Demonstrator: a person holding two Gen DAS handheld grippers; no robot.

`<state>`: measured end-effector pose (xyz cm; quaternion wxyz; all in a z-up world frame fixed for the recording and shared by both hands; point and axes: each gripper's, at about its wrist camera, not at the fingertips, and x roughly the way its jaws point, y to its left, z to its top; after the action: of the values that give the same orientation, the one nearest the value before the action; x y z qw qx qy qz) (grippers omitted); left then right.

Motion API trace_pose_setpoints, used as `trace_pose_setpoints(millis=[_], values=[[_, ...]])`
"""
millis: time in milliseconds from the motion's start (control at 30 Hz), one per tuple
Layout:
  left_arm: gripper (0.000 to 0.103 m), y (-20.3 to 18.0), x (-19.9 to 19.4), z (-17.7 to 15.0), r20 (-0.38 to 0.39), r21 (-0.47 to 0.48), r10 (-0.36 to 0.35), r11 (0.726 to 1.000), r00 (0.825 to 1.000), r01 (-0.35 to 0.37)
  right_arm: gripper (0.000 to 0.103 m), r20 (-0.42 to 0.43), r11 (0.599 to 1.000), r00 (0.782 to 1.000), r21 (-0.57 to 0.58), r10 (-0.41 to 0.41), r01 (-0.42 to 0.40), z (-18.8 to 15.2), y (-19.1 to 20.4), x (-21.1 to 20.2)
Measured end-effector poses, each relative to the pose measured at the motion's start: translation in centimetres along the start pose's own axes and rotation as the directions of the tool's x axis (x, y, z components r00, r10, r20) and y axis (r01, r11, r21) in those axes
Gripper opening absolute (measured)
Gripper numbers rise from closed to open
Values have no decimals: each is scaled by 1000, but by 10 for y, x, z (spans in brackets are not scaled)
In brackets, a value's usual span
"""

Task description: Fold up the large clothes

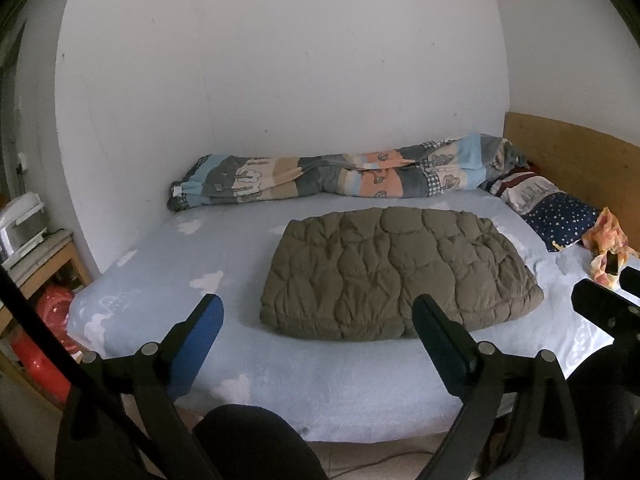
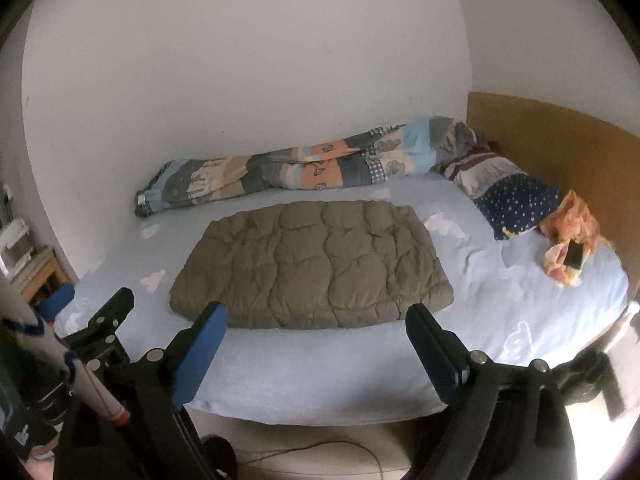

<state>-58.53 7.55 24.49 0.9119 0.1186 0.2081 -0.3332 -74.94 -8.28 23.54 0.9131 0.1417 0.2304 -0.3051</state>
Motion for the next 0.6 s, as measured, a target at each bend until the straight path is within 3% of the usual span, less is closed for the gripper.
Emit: trace_pose_setpoints(millis=[267, 433, 600], values=[[99, 3, 27, -3, -66, 28, 49, 998, 997, -47, 98, 5, 1000, 1000, -26, -17, 17, 6, 10, 18], [99, 6, 46, -6, -110, 5, 19, 1000, 994, -19, 98, -37, 1000, 999, -18, -19, 18, -2, 8, 41], [99, -5, 64, -5, -127, 66, 87, 995, 988, -79, 98, -67, 999, 997, -4, -34, 34, -6, 1, 57]])
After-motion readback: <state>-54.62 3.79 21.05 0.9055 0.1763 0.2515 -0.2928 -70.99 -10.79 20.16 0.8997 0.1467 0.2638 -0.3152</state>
